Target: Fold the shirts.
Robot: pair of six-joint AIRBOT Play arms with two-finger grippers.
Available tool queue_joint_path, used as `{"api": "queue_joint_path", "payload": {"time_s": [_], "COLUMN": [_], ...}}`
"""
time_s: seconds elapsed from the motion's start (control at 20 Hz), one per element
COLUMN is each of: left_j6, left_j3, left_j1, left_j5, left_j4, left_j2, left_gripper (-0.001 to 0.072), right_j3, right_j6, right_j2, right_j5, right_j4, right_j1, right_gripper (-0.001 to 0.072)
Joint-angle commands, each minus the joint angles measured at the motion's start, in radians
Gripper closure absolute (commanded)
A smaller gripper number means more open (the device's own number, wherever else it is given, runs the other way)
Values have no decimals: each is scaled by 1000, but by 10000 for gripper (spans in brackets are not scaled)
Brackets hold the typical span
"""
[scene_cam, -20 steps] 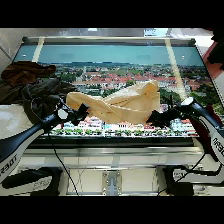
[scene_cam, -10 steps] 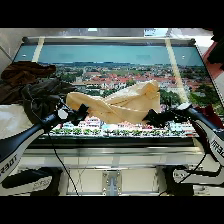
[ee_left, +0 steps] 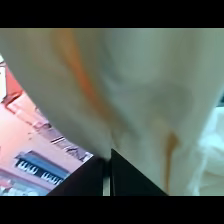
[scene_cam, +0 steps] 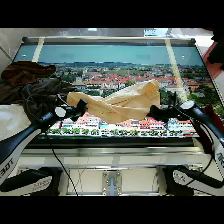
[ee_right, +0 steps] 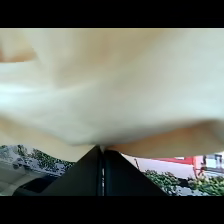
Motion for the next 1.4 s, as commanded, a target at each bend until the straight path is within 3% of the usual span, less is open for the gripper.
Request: {"api": "queue_joint_path", "payload": {"time_s": [0.0,0.15,0.35,0.45,0.65,0.8,1.0,1.15,1.35], "left_j6": [120,331,514,568,761,737,577,570,580], "left_j3": [82,171,272,354,648,826,844,844,844], "left_j1": [37,85,103,103,103,103,103,103,103], "left_j5": [47,45,16,-90,-323,-394,-567,-697,-731], "left_j4": [-4,-4,13,19,33,191,425,465,513], "left_j2": [100,257,504,599,666,663,595,422,95], "left_gripper": [696,696,696,696,697,697,697,697,696], "right_j3": [38,138,343,476,766,895,906,830,656], "right_j6": [-4,-4,-5,-6,-6,-8,3,-2,-3], "right_j2": [194,375,580,636,653,645,553,415,232], "right_j5": [122,248,279,274,185,49,134,237,173], "right_j4": [-71,-100,-99,-101,-109,-164,-109,-42,-115], "right_j1": [-121,-244,-346,-365,-370,-370,-370,-361,-290], "right_gripper": [683,683,685,686,687,688,687,686,686]}}
